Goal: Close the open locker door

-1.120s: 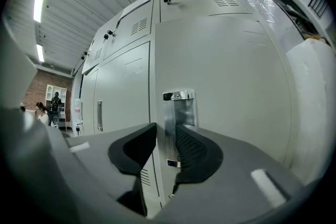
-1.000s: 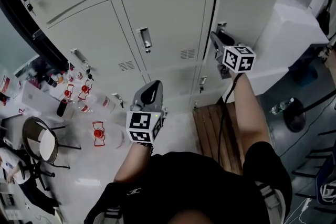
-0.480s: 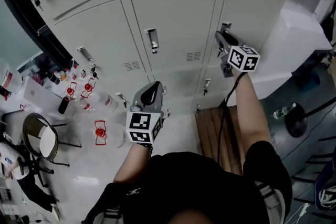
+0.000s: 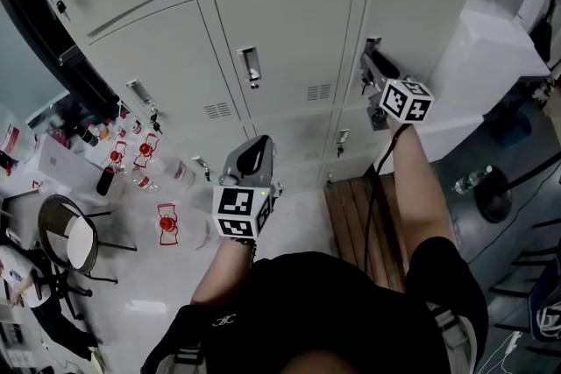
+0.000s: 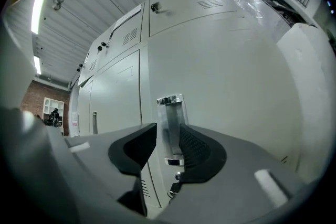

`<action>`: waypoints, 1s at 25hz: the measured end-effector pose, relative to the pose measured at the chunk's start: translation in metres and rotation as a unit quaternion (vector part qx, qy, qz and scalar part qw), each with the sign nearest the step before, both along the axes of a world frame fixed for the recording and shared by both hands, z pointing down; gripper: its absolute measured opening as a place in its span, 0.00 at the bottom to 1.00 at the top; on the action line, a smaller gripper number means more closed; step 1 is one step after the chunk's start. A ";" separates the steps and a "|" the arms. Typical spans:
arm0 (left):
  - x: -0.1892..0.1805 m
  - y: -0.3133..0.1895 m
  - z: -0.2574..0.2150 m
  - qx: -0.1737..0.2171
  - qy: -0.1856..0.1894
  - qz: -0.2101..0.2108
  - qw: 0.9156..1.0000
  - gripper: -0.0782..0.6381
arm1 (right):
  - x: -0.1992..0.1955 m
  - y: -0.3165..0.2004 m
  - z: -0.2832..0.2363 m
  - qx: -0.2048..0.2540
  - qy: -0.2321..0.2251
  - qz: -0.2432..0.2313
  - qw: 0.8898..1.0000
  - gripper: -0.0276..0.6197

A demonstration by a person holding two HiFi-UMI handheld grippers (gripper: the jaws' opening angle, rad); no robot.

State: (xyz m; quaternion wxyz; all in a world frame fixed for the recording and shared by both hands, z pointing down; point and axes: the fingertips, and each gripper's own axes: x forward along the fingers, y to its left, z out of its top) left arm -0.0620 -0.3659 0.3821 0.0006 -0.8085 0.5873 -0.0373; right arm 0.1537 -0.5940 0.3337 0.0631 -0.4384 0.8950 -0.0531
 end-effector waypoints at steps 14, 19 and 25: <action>0.093 -0.008 -0.001 0.008 0.020 0.113 0.993 0.11 | 0.065 0.153 -0.018 0.099 0.083 0.168 0.977 0.06; 0.137 -0.004 -0.003 0.013 0.026 0.159 0.987 0.11 | 0.082 0.206 -0.009 0.103 0.085 0.209 0.969 0.06; 0.171 0.008 0.003 0.009 0.026 0.198 0.980 0.11 | 0.093 0.243 0.021 0.074 0.078 0.232 0.967 0.06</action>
